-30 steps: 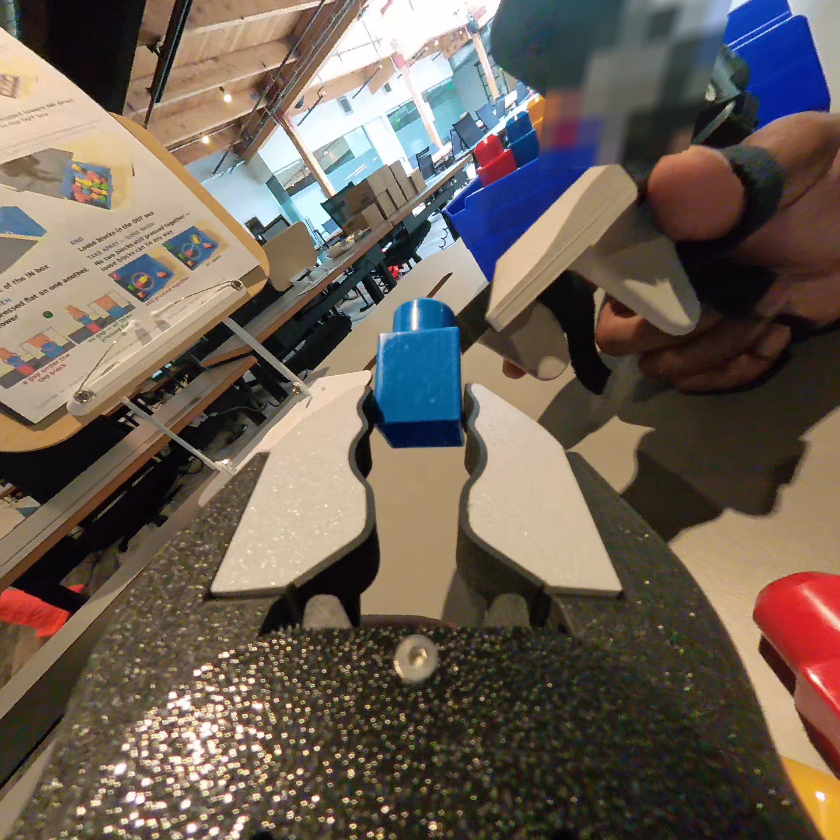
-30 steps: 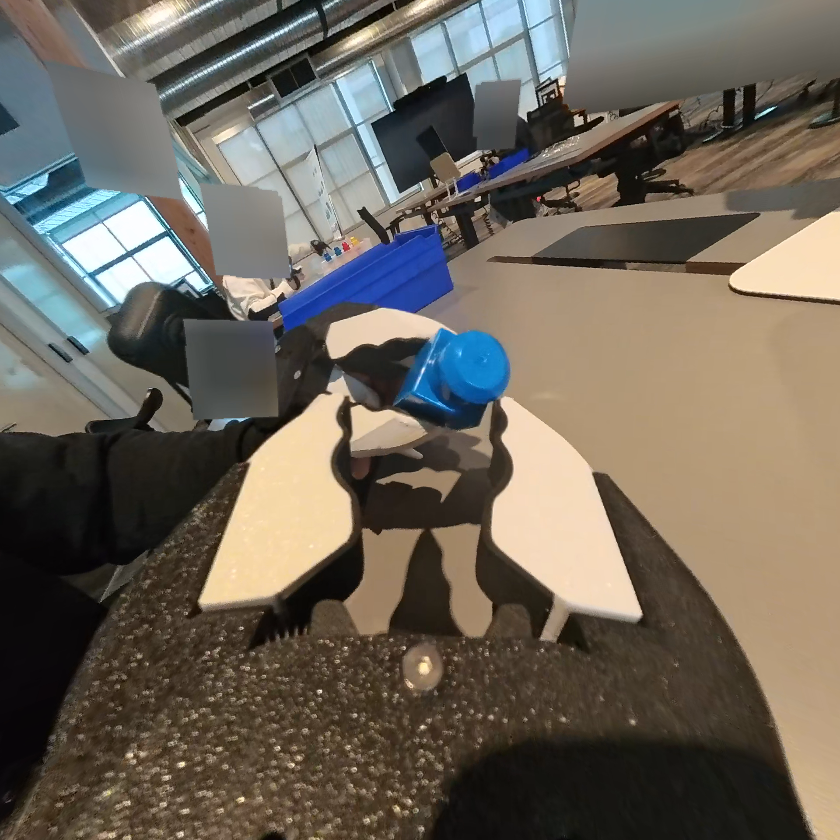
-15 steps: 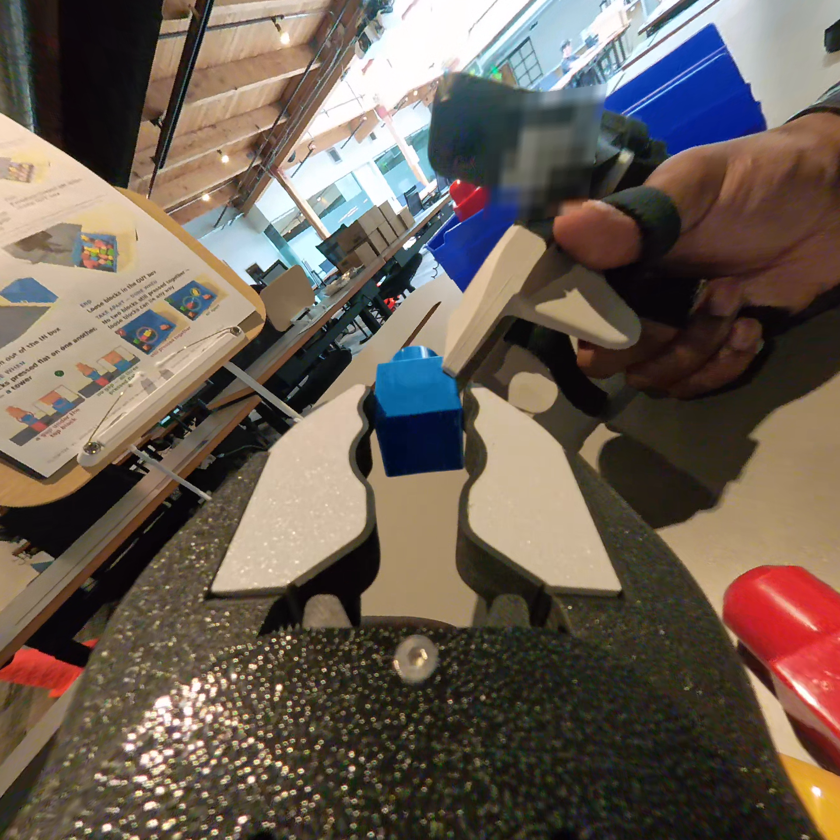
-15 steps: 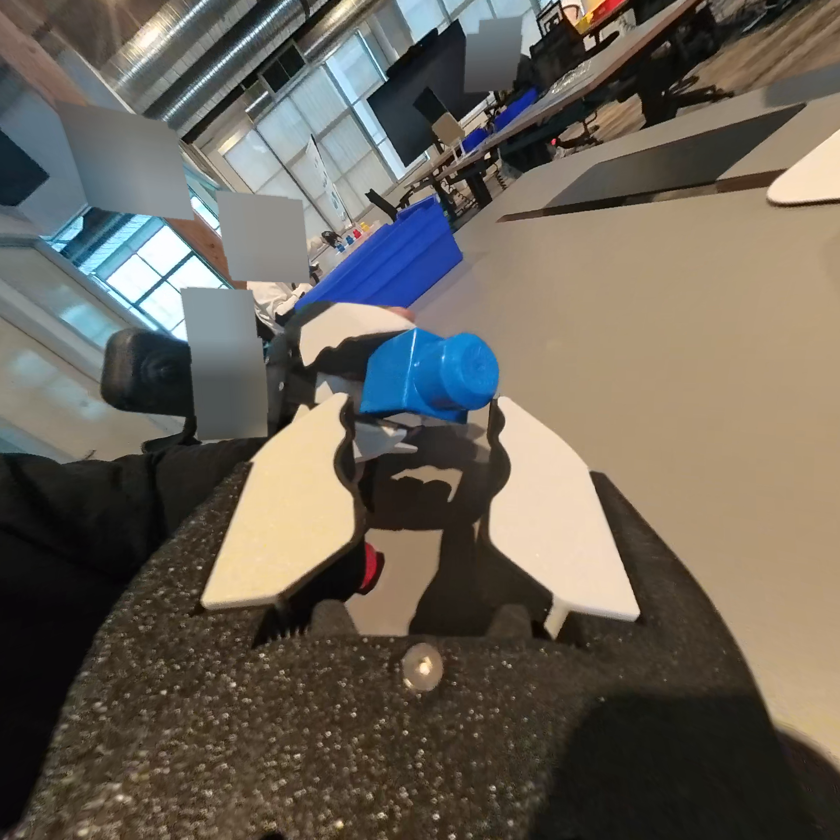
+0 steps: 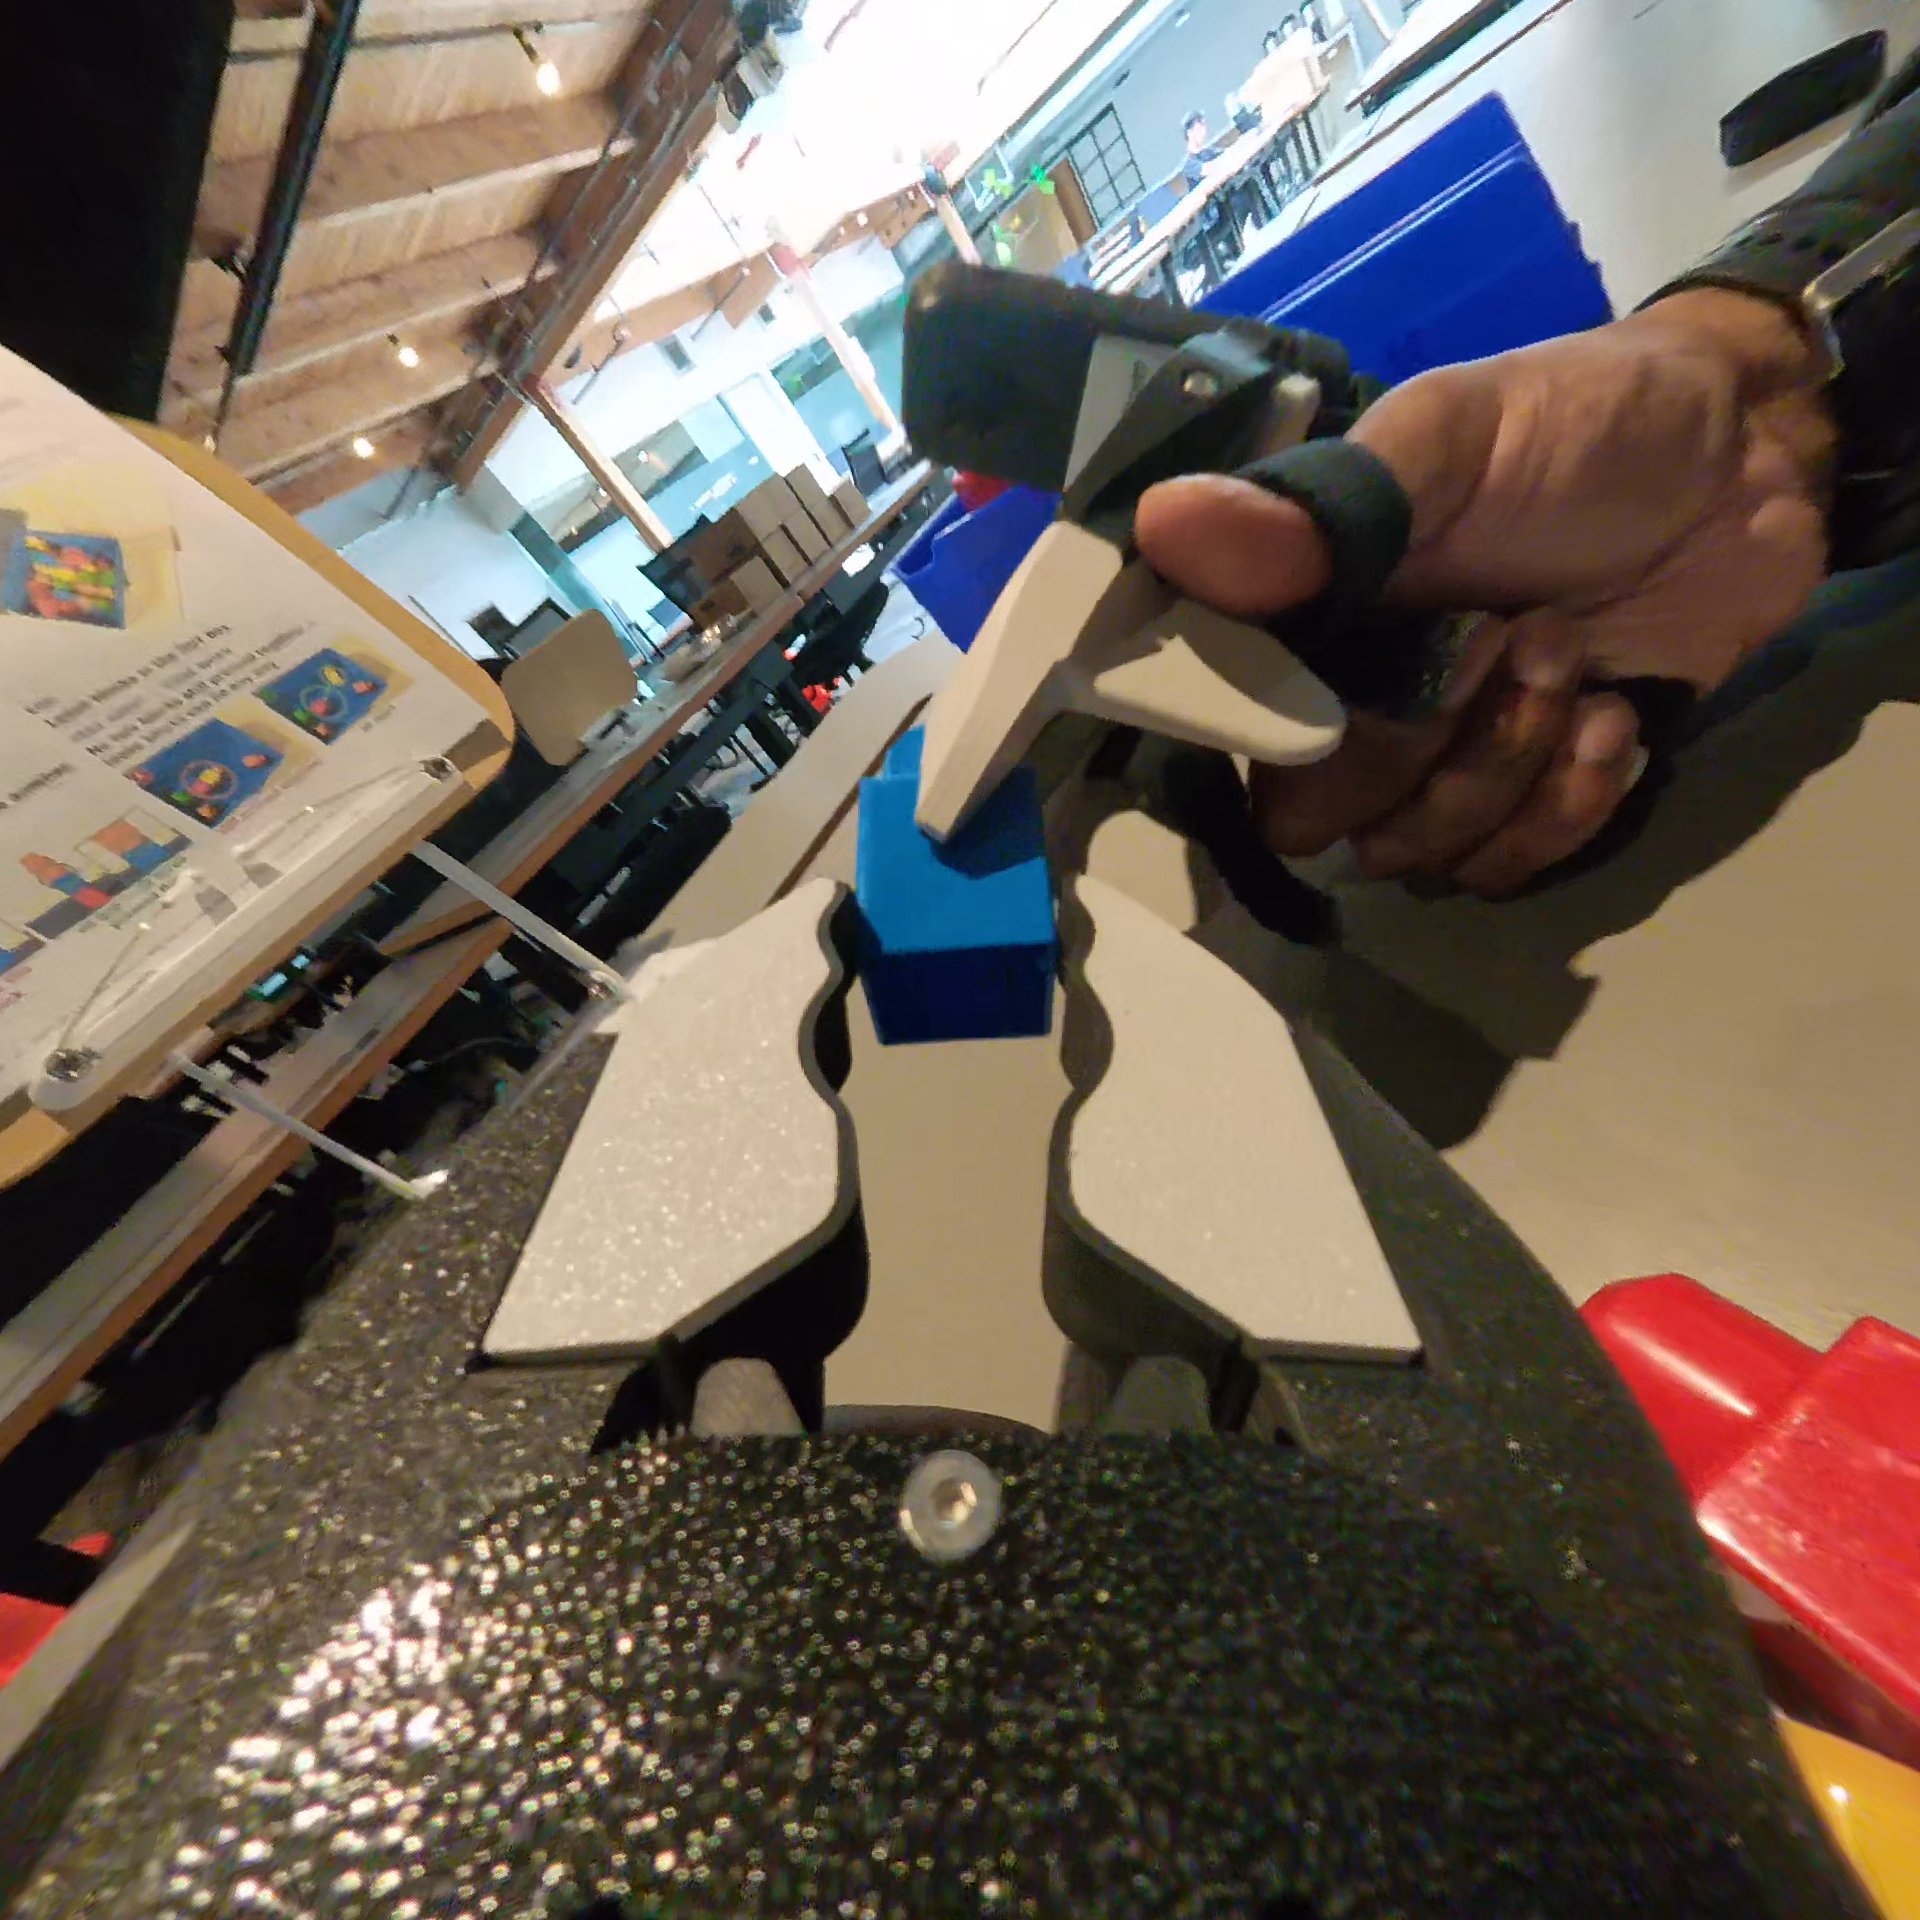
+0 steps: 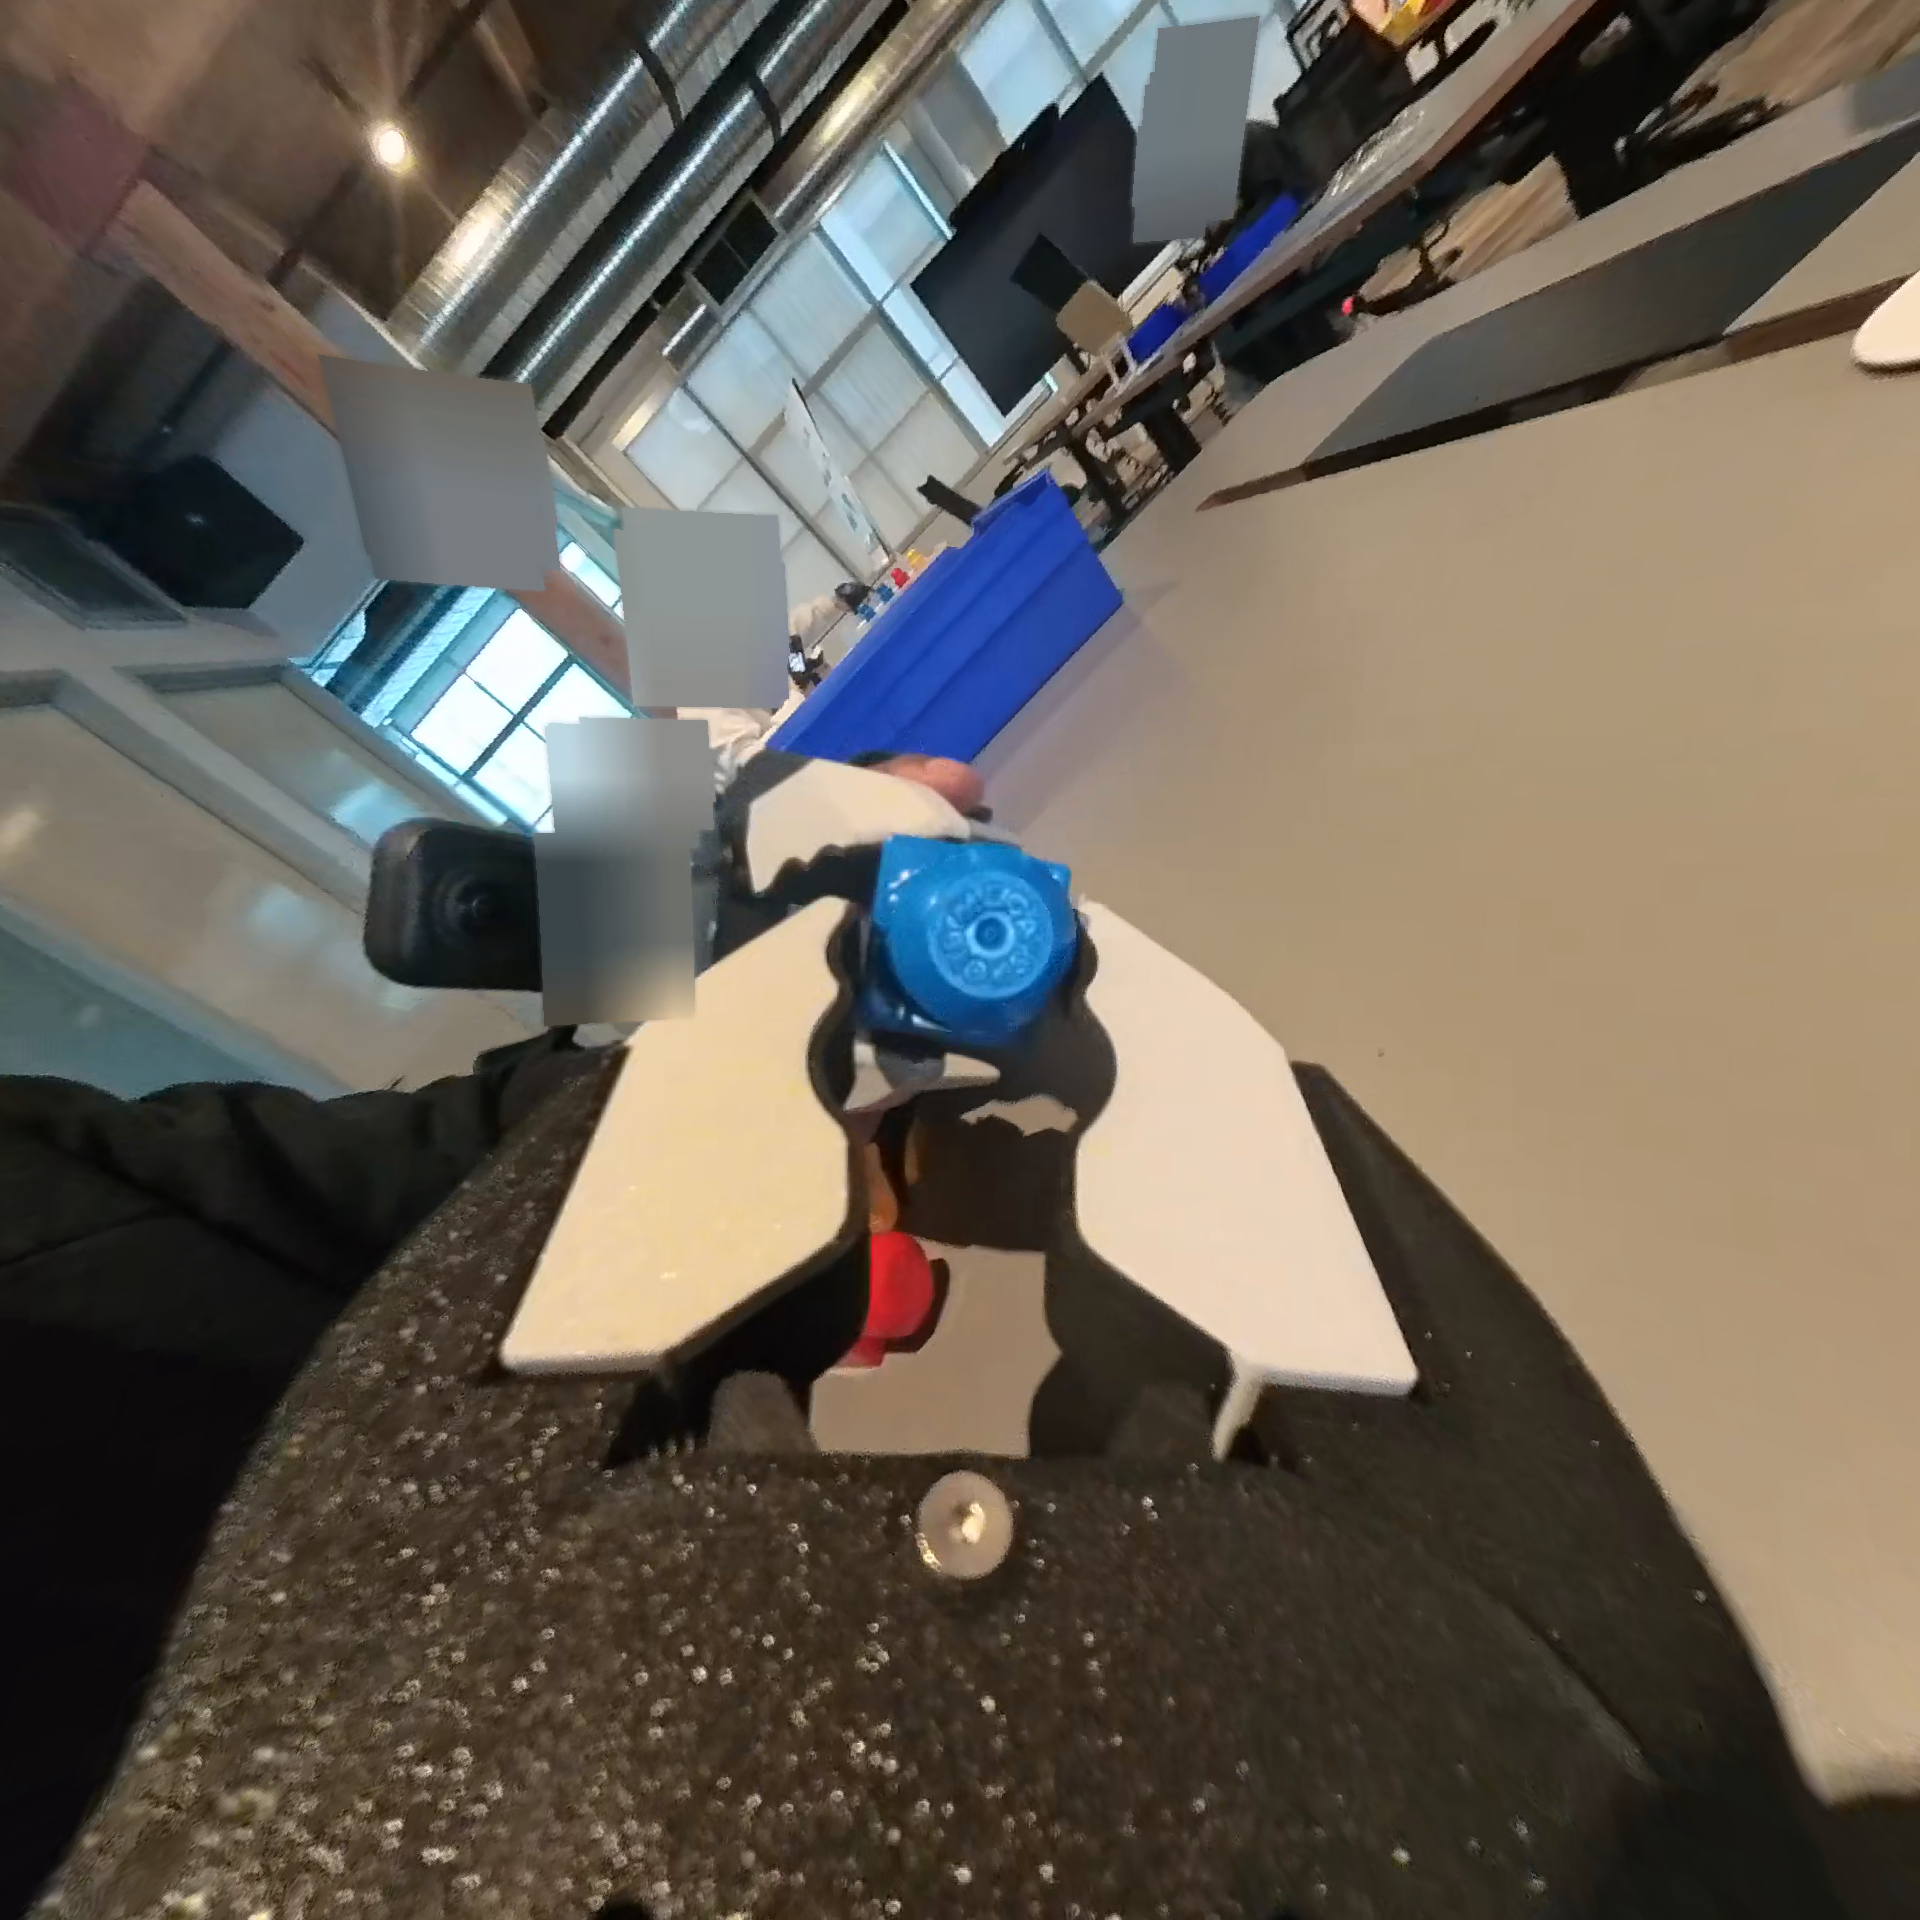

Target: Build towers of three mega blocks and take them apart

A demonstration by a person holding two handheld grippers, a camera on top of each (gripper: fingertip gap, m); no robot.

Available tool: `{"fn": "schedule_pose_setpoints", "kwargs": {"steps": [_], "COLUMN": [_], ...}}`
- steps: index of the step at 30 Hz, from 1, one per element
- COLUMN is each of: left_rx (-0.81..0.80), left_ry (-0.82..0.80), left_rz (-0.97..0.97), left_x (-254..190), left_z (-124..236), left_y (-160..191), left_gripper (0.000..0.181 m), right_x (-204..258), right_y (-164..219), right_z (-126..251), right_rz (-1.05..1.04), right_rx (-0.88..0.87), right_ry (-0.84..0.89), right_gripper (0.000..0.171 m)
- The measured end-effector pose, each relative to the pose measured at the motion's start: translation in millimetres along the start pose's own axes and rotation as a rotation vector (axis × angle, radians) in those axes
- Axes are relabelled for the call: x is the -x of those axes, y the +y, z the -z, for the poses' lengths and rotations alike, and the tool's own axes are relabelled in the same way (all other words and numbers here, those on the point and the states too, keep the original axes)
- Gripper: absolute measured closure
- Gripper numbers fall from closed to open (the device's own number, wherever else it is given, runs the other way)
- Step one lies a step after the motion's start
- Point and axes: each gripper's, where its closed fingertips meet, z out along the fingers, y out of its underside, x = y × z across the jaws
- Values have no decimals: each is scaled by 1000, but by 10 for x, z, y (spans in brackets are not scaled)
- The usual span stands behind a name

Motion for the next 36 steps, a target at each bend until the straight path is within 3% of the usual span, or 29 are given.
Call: {"fn": "schedule_pose_setpoints", "kwargs": {"steps": [6, 16, 21, 32, 36], "left_rx": [29, 110, 136, 179, 180], "left_ry": [50, 18, 50, 103, 243], "left_rz": [153, 277, 239, 281, 304], "left_x": [99, 384, 284, 249, 147], "left_z": [68, 217, 181, 218, 348], "left_y": [13, 312, 327, 383, 328], "left_gripper": [138, 137, 137, 135, 129], "right_x": [-114, -453, -397, -498, -561], "right_y": [-8, 380, 589, 683, 786], "right_z": [91, 388, 404, 323, 315], "right_rz": [245, 843, 835, 672, 645], "right_rx": [73, 722, 838, 737, 761], "right_ry": [160, 579, 529, 445, 414], "right_gripper": [136, 136, 136, 135, 125]}}
